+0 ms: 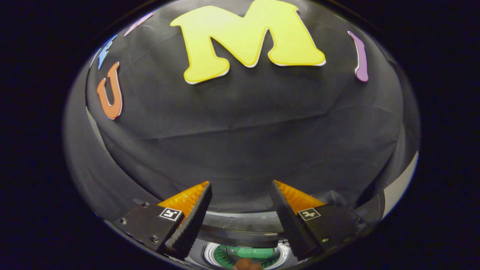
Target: Put the clothes into the washing machine and then close the washing machine lid.
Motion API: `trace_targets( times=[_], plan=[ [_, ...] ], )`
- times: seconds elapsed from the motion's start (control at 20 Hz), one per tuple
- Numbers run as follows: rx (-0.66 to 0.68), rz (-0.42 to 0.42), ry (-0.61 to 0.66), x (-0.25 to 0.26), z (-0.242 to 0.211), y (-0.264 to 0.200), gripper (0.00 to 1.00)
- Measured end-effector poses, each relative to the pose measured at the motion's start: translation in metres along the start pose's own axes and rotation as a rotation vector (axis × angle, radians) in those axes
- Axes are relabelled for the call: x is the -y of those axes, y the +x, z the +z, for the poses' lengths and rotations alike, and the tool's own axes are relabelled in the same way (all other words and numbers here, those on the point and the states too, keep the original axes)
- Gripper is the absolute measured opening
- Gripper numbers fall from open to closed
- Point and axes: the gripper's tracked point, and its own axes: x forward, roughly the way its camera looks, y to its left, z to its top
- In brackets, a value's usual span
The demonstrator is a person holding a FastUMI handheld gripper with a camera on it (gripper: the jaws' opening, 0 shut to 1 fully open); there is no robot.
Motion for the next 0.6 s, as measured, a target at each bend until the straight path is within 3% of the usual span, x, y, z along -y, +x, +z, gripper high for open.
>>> trace_targets(
  times=[0.15,0.3,0.6],
  plan=[
    [-0.027,-0.017,-0.010,0.006,-0.007,0.006,0.98],
    [-0.042,-0.043,-0.124,0.008,-0.016,0.007,0.98],
    [-0.047,-0.044,-0.109,0.007,-0.018,0.006,0.98]
  ],
)
